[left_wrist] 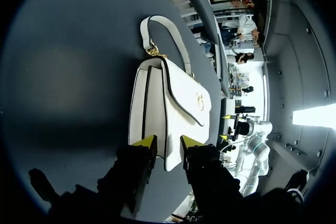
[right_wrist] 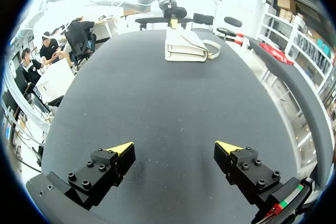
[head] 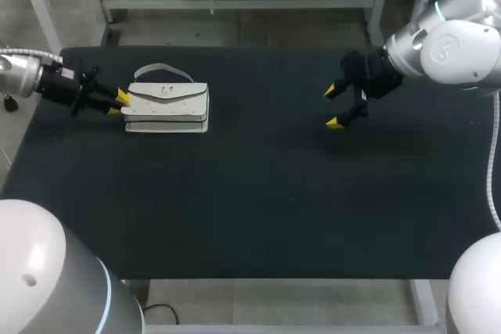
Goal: Pick up the bag, open it, inspect its contents, close it, and place it on the opposite side
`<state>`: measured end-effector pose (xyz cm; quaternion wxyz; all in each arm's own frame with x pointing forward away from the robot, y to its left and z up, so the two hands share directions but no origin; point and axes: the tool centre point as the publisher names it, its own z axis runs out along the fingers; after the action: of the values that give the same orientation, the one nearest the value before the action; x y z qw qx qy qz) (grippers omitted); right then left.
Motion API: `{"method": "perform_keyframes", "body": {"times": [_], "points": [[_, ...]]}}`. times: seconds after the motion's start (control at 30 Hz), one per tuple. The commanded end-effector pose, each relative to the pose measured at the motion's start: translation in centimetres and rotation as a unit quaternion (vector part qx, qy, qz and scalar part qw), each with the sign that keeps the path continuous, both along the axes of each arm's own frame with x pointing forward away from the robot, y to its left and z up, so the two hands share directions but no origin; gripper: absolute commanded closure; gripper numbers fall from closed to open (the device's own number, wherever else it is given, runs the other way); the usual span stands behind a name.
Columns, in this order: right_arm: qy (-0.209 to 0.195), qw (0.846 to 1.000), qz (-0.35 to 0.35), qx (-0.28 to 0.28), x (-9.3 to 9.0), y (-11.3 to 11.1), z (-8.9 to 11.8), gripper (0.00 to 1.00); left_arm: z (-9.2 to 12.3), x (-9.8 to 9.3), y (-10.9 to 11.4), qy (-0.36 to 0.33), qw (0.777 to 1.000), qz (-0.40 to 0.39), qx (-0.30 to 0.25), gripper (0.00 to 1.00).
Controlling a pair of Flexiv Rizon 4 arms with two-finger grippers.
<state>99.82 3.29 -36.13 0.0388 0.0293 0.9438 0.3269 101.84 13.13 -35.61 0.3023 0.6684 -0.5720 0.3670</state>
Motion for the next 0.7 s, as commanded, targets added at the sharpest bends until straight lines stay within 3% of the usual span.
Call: {"method": "perform_keyframes", "body": {"times": [0.03,0.13,0.2,0.23,0.3,0.37,0.4,0.6,0.7], "points": [[-0.001,1.0,0.0,0.001,0.0,0.0,-0.1,0.0,-0.7,1.2,0.1,0.016,1.0,-0.023,-0.011,0.72],[-0.001,1.0,0.0,0.001,0.0,0.0,-0.1,0.0,-0.8,1.3,0.1,0.017,1.0,-0.024,-0.011,0.82],[-0.001,1.0,0.0,0.001,0.0,0.0,-0.1,0.0,-0.8,1.4,0.0,0.017,1.0,-0.024,-0.01,0.96],[-0.001,1.0,0.0,0.001,0.0,0.0,-0.1,0.0,-0.8,1.4,0.0,0.017,1.0,-0.024,-0.011,0.98],[-0.001,1.0,0.0,0.001,0.0,0.0,-0.1,0.0,-0.8,1.4,0.0,0.017,1.0,-0.025,-0.009,0.97],[-0.001,1.0,0.0,0.001,0.0,0.0,-0.1,0.0,-0.8,1.5,0.1,0.016,1.0,-0.025,-0.008,0.83],[-0.001,1.0,0.0,0.001,0.0,0.0,-0.1,0.0,-0.8,1.5,0.2,0.015,1.0,-0.025,-0.007,0.8],[-0.001,1.0,0.0,0.001,0.0,0.0,-0.1,0.0,-0.5,2.0,0.5,0.013,1.0,-0.024,-0.004,0.77],[-0.001,1.0,0.0,0.001,0.0,0.0,-0.1,0.0,-0.5,2.3,0.6,0.013,1.0,-0.024,-0.001,0.87]]}}
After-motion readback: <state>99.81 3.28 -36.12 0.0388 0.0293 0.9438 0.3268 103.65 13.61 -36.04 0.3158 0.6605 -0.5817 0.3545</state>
